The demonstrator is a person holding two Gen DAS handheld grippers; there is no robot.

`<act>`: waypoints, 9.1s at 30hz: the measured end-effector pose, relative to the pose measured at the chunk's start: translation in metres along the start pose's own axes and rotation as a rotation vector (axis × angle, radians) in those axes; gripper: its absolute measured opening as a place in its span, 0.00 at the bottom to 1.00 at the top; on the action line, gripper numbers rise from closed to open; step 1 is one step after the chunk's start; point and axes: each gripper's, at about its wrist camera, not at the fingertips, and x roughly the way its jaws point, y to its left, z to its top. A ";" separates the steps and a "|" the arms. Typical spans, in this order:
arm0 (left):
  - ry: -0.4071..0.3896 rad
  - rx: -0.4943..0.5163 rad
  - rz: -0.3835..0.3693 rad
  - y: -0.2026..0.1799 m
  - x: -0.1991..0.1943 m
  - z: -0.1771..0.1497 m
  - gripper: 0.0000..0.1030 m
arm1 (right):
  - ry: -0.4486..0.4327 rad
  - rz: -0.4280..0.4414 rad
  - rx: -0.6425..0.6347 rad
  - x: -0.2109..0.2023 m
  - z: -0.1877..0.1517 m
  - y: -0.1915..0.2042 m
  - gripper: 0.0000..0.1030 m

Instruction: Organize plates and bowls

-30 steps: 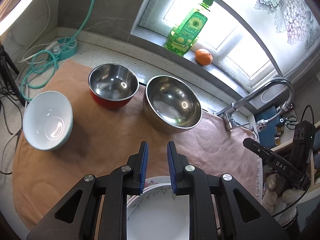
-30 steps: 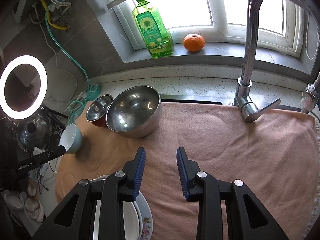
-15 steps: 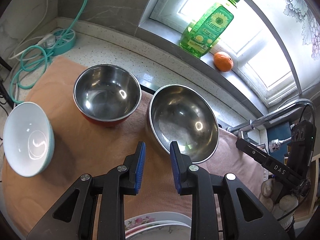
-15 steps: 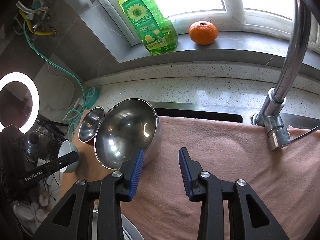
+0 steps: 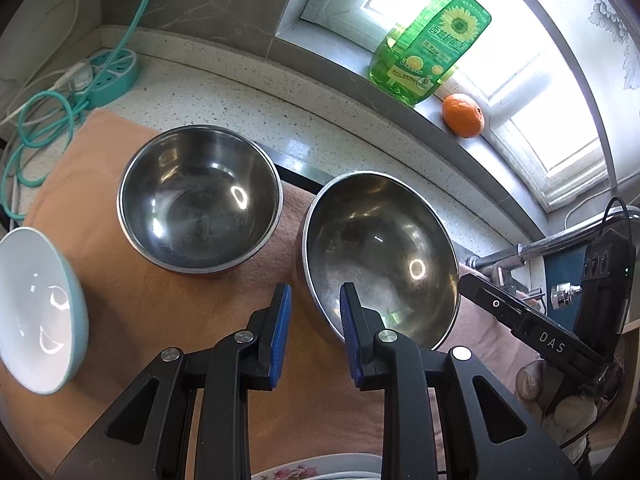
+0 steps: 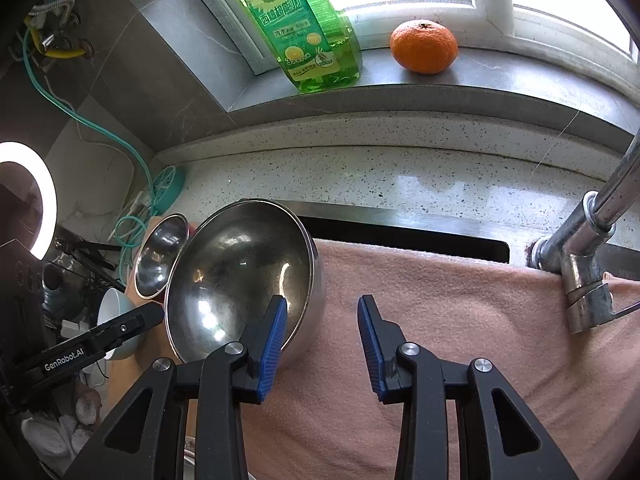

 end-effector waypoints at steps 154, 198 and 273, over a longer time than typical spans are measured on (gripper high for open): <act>-0.039 0.141 -0.069 0.115 -0.087 0.025 0.14 | -0.093 0.025 0.079 -0.037 -0.017 0.163 0.28; 0.116 0.129 -0.062 0.120 0.011 0.082 0.08 | 0.140 -0.033 0.162 0.117 0.036 0.132 0.09; 0.071 0.237 -0.154 0.001 -0.063 -0.016 0.08 | 0.011 -0.061 0.160 -0.045 -0.053 0.081 0.06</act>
